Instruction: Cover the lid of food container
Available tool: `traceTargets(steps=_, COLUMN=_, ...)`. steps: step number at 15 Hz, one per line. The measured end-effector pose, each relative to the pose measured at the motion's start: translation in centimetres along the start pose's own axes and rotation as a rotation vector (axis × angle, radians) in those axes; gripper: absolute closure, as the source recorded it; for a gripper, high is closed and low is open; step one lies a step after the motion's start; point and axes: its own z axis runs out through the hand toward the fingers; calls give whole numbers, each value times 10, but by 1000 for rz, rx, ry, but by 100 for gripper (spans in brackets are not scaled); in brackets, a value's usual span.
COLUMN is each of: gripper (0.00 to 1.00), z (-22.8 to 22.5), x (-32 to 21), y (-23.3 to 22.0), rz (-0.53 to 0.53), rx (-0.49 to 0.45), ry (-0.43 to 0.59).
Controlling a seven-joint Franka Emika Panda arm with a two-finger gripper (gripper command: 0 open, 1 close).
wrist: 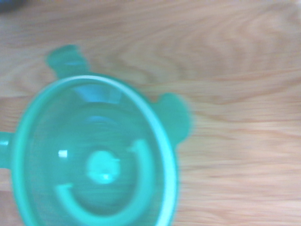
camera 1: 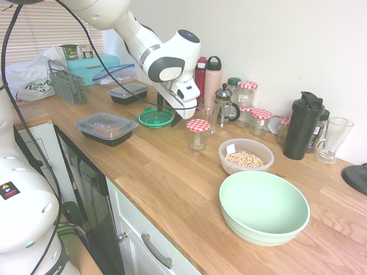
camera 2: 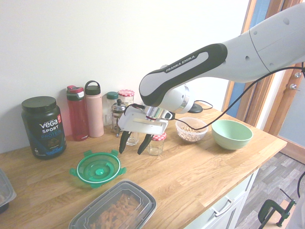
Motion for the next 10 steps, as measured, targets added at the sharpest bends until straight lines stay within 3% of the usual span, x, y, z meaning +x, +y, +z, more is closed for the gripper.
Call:
traceTargets(steps=5, gripper=0, z=29, x=2, y=-13, rz=54, rx=28, ry=17)
traceTargets(steps=10, gripper=0, z=49, x=7, y=-13, rz=153, rx=123, ry=-96)
